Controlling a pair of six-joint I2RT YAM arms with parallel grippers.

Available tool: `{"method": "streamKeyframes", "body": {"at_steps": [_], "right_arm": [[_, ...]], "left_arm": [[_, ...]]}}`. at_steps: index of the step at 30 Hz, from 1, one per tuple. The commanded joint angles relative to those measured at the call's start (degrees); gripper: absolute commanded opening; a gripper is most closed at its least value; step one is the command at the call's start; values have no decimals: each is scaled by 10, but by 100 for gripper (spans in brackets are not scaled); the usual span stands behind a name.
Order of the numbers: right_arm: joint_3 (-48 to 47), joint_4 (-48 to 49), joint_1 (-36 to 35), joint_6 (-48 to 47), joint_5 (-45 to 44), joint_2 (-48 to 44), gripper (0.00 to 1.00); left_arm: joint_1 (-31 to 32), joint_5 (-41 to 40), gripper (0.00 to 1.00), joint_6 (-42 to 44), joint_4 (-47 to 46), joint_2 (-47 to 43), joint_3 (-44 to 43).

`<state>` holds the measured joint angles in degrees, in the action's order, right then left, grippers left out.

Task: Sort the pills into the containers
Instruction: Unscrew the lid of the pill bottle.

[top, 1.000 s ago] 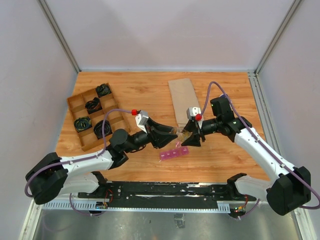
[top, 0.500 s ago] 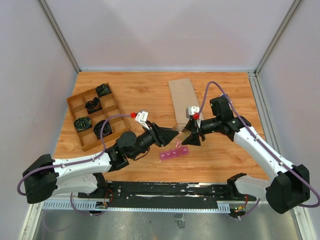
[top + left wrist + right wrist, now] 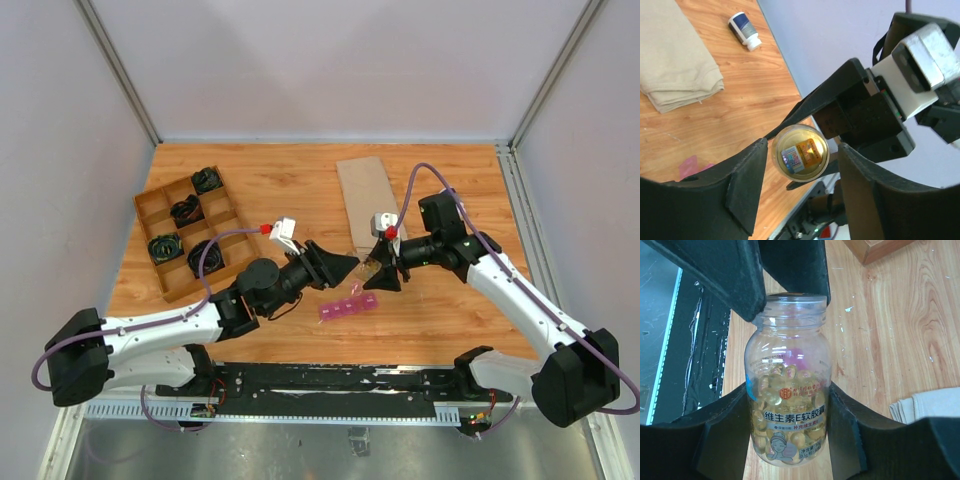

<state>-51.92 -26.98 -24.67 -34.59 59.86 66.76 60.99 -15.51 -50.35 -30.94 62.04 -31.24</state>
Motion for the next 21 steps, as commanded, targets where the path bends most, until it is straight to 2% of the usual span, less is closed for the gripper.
{"method": "streamKeyframes", "body": {"at_steps": [1, 6, 9, 13, 14, 17, 21], "right_arm": [[-14, -4, 2, -4, 23, 0, 3], [-13, -4, 2, -4, 26, -1, 3], [-13, -3, 2, -4, 26, 0, 3], [-13, -4, 2, -3, 28, 0, 3], [-13, -4, 2, -4, 28, 0, 3], [-13, -4, 2, -5, 29, -1, 3], [-13, -4, 2, -6, 33, -1, 3]], "left_arm": [[3, -17, 66, -2, -27, -21, -10], [4, -13, 76, 5, -22, -34, 3], [3, -13, 78, 10, -12, -45, 14], [4, -9, 88, 32, -5, -74, 38], [4, -4, 93, 45, -4, -85, 46], [3, 32, 99, 124, -18, -127, 72], [3, 126, 99, 313, -79, -187, 117]]}}
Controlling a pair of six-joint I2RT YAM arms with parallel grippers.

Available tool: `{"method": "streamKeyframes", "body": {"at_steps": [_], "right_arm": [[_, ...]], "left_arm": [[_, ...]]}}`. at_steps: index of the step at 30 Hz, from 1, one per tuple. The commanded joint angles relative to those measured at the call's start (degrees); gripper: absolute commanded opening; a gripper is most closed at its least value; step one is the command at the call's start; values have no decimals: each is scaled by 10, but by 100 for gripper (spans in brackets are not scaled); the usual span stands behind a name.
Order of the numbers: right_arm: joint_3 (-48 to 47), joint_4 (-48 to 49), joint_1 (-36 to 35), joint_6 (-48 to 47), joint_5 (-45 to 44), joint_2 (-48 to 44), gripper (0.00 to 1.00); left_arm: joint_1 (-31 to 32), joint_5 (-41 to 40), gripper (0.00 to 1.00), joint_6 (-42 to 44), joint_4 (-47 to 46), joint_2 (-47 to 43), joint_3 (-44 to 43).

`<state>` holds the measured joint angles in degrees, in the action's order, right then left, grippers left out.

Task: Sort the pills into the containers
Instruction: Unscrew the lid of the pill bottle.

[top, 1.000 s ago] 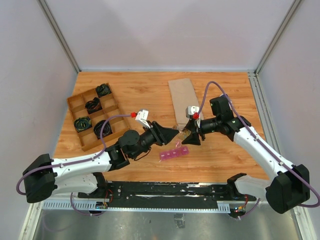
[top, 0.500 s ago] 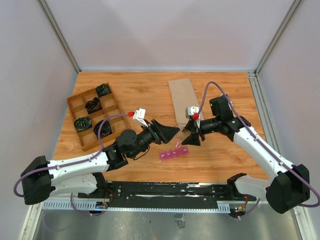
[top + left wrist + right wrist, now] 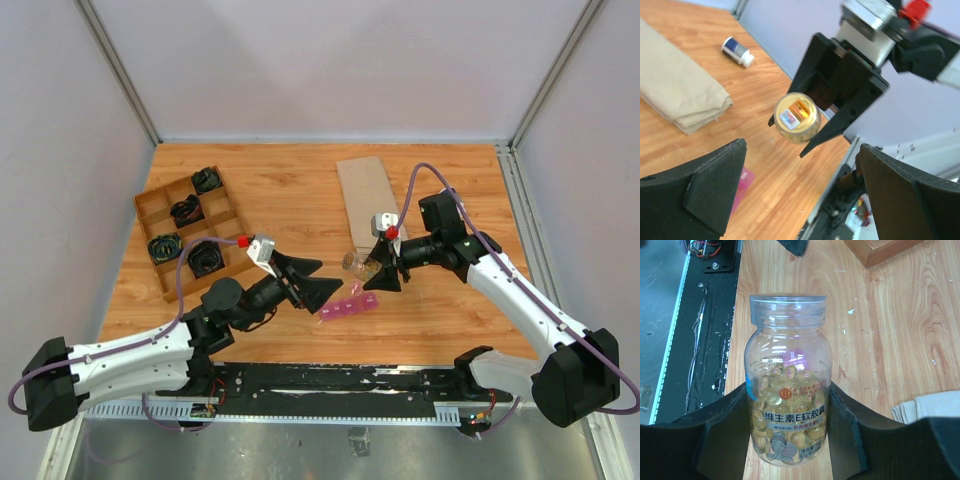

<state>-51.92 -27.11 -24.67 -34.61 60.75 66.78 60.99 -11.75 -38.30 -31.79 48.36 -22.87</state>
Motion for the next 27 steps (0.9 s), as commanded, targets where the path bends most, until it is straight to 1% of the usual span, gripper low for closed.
{"method": "streamKeyframes", "body": {"at_steps": [1, 2, 3, 5, 6, 8, 11, 14, 19, 27], "right_arm": [[-12, -3, 2, -7, 25, -1, 3], [-11, -4, 2, -8, 27, -1, 3], [-11, -4, 2, -10, 29, -2, 3], [-10, -6, 2, -15, 32, -2, 4], [-10, -8, 2, -21, 35, -3, 4], [-9, -11, 2, -25, 35, -6, 4], [-8, -12, 2, -30, 39, -10, 4], [-8, -13, 2, -31, 44, -10, 4], [-9, -16, 2, -34, 47, -9, 4], [-9, -16, 2, -35, 49, -10, 4]], "left_arm": [[1, 109, 99, 236, -76, -59, 37], [-8, 149, 99, 294, -73, -61, 36], [-21, 201, 99, 333, -64, -58, 30], [-55, 296, 99, 375, -71, -43, 24], [-71, 340, 99, 389, -86, -34, 25], [-104, 395, 99, 401, -117, -14, 22], [-158, 483, 99, 397, -135, 40, -5], [-177, 521, 98, 396, -150, 86, -36], [-185, 558, 97, 411, -128, 147, -88], [-198, 597, 86, 433, -62, 203, -147]]}}
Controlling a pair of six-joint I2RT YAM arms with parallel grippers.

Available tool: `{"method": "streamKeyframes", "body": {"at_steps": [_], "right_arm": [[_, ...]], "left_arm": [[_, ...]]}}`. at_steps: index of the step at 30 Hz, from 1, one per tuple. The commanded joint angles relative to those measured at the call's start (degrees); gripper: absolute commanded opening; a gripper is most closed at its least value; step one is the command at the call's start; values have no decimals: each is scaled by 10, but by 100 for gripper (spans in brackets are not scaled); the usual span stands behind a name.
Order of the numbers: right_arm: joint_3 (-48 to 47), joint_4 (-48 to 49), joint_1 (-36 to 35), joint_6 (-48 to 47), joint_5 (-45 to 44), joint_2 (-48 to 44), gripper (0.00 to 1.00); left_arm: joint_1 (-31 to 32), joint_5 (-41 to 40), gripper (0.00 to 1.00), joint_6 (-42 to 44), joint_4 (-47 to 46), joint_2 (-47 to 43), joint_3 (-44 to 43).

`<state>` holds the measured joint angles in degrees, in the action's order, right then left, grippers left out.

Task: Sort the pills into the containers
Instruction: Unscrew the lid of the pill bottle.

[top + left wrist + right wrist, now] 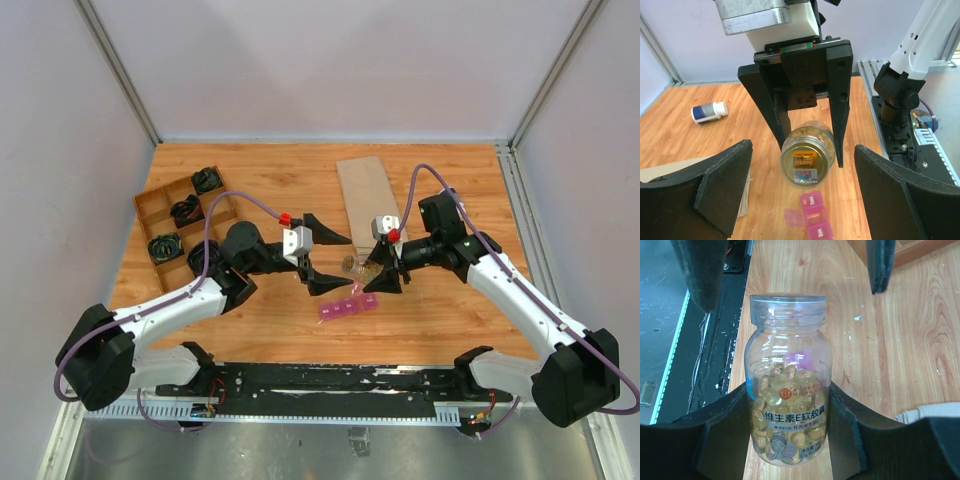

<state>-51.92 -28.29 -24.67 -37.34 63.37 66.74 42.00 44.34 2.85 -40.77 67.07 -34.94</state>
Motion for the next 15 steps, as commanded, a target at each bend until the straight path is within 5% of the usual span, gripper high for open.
{"method": "streamKeyframes", "body": {"at_steps": [1, 15], "right_arm": [[-9, -5, 2, -8, 22, -9, 4], [-9, -4, 2, -8, 23, -7, 4]], "left_arm": [[-9, 36, 86, 22, 31, 19, -29], [-16, 37, 71, 28, 42, 29, -32]]}}
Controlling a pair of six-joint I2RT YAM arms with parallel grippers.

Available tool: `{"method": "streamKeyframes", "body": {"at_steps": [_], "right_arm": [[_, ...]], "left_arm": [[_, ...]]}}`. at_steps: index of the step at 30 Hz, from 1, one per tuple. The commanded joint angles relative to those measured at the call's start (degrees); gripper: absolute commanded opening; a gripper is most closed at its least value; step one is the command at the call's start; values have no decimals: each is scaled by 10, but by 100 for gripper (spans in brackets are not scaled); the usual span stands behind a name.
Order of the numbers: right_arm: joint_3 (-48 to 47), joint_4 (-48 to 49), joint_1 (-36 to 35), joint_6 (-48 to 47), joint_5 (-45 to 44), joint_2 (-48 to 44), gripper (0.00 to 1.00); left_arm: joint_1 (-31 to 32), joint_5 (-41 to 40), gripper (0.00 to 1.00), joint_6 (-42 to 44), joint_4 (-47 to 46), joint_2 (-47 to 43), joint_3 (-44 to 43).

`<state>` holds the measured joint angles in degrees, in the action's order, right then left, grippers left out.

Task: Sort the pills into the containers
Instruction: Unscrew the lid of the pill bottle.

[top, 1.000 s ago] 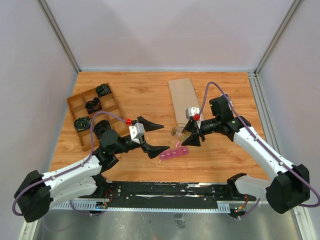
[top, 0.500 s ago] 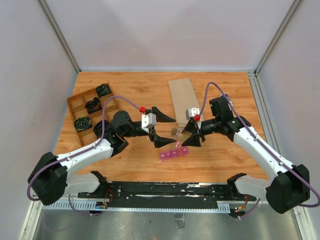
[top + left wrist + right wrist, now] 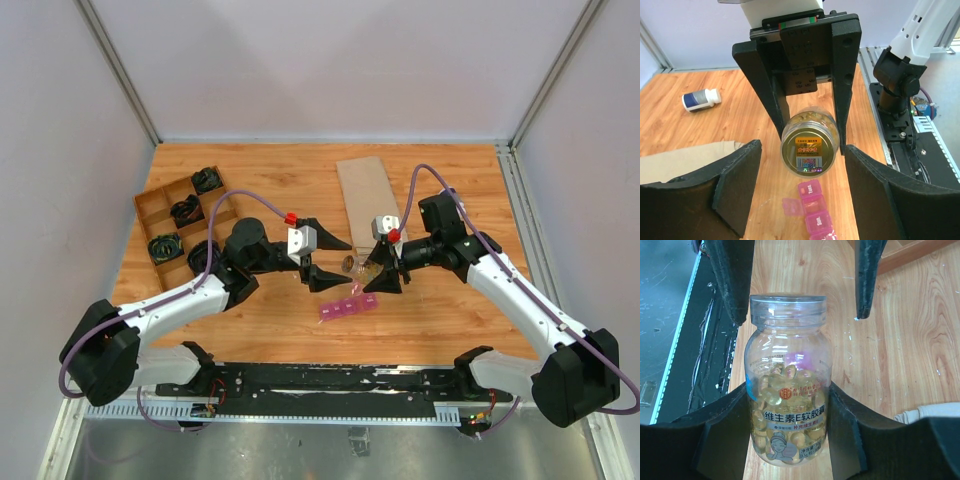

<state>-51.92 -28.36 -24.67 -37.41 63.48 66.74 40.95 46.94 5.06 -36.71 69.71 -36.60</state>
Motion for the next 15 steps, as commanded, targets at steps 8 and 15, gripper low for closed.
{"method": "streamKeyframes", "body": {"at_steps": [8, 15], "right_arm": [[-9, -4, 2, -7, 21, -8, 4], [-9, -4, 2, -7, 19, -8, 4]], "left_arm": [[-5, 17, 56, -16, -15, 8, -16], [-5, 27, 42, -36, -26, 9, -9]]}}
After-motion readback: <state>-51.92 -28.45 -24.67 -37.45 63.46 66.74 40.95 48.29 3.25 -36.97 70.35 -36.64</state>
